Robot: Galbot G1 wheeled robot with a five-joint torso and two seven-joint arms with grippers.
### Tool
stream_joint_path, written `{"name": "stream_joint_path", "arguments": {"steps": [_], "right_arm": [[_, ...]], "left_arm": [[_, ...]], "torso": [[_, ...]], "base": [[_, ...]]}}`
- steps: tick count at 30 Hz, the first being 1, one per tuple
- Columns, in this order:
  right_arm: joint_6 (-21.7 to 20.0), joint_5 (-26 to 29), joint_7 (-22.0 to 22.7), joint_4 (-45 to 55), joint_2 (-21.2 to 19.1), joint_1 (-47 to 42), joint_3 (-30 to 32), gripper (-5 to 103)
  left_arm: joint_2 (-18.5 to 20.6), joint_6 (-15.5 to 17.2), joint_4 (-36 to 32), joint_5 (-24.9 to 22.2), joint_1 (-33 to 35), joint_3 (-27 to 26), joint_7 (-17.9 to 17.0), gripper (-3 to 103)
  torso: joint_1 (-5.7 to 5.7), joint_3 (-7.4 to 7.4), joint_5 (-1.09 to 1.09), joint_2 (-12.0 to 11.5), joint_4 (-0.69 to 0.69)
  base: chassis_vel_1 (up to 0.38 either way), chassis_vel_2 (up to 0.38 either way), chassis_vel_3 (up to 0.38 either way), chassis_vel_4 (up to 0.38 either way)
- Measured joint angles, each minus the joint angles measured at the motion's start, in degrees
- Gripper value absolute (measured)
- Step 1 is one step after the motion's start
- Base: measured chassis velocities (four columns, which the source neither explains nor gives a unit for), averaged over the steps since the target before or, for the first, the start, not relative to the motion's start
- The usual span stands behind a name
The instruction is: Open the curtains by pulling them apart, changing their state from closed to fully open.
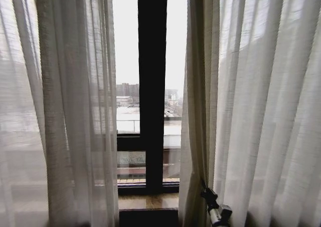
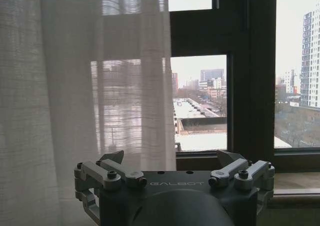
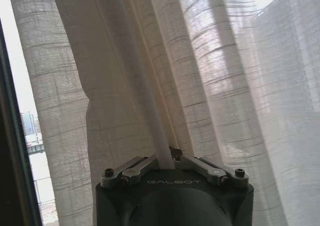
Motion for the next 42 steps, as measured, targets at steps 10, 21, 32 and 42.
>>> {"name": "stream_joint_path", "arguments": {"steps": [10,21,32,42], "right_arm": [[0.11,1.13,-0.02,-0.45,0.0,0.04,0.51,0],[0.15,1.16,0.13,-0.4,0.0,-0.02,0.54,0],[1.38,1.15,0.26,-1.05,-0.01,-1.15,1.29,0],[1.69,1.1,0.26,-0.78,-0.01,-1.45,1.36,0]], "left_arm": [[-0.12,-0.02,0.08,0.14,-0.05,0.12,0.04,100],[-0.2,-0.04,0.24,0.18,-0.27,0.06,0.09,100],[-0.11,-0.04,0.45,0.16,-0.36,0.01,0.13,100],[-0.15,-0.08,0.65,0.15,-0.42,0.13,0.35,100]], "torso": [[-0.01,0.0,-0.01,0.0,0.0],[-0.01,0.0,0.0,0.0,0.0],[-0.01,-0.01,-0.03,0.01,-0.01],[0.0,0.0,-0.02,0.02,0.0]], "base": [[-0.19,-0.207,0.178,0.192],[-0.221,-0.211,0.229,0.222],[-0.305,-0.314,0.319,0.316],[-0.363,-0.361,0.367,0.361]]}}
